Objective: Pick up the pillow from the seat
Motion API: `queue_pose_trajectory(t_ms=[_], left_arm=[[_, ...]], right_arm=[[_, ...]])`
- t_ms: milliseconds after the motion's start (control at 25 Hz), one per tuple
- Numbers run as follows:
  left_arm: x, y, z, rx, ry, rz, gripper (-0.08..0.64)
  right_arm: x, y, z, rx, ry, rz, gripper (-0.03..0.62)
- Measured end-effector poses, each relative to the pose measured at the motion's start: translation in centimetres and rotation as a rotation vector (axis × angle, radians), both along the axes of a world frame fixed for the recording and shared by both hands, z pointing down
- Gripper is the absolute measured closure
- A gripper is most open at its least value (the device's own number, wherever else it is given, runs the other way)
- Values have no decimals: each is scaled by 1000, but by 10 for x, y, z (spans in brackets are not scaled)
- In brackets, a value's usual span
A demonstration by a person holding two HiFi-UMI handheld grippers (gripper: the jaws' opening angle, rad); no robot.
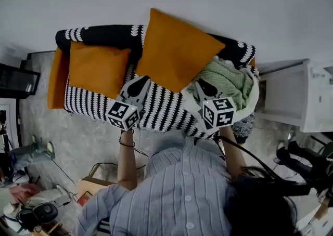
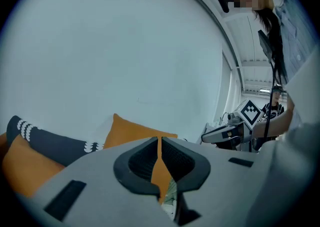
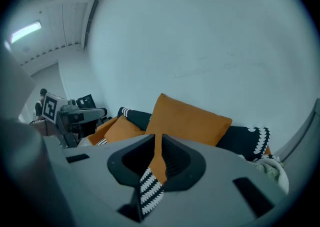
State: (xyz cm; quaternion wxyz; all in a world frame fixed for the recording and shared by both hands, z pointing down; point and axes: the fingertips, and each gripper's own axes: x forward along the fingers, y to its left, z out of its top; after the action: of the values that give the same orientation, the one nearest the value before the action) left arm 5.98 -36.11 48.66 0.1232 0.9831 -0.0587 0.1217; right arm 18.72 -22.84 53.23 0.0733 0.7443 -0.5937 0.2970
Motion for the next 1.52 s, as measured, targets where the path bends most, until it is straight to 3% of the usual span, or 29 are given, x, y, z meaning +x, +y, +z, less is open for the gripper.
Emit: queue_pose_trajectory(t_ms=[360, 400, 480, 640, 800, 1080, 1200, 1520], left_arm=[[39, -51, 32, 59, -66, 71, 538], [43, -57, 38, 53, -80, 81, 516], [53, -68, 50, 25, -102, 104, 408], [71, -101, 69, -8, -126, 116, 385], [93, -133, 85, -2, -166, 139, 363], [134, -167, 104, 15, -244, 218, 290], [149, -186, 111, 21, -270, 206, 258], [186, -218, 113, -93, -239, 175, 224]], right_arm=[[63, -12, 36, -16, -63, 128, 540], [70, -13, 41, -23, -68, 142, 540], [83, -16, 52, -41, -75, 163, 540], [107, -27, 69, -51, -77, 199, 533], [132, -36, 83, -11, -116, 249, 466], [171, -39, 106, 41, -263, 344, 355], [181, -42, 117, 25, -292, 350, 318], [204, -55, 131, 14, -351, 387, 295]])
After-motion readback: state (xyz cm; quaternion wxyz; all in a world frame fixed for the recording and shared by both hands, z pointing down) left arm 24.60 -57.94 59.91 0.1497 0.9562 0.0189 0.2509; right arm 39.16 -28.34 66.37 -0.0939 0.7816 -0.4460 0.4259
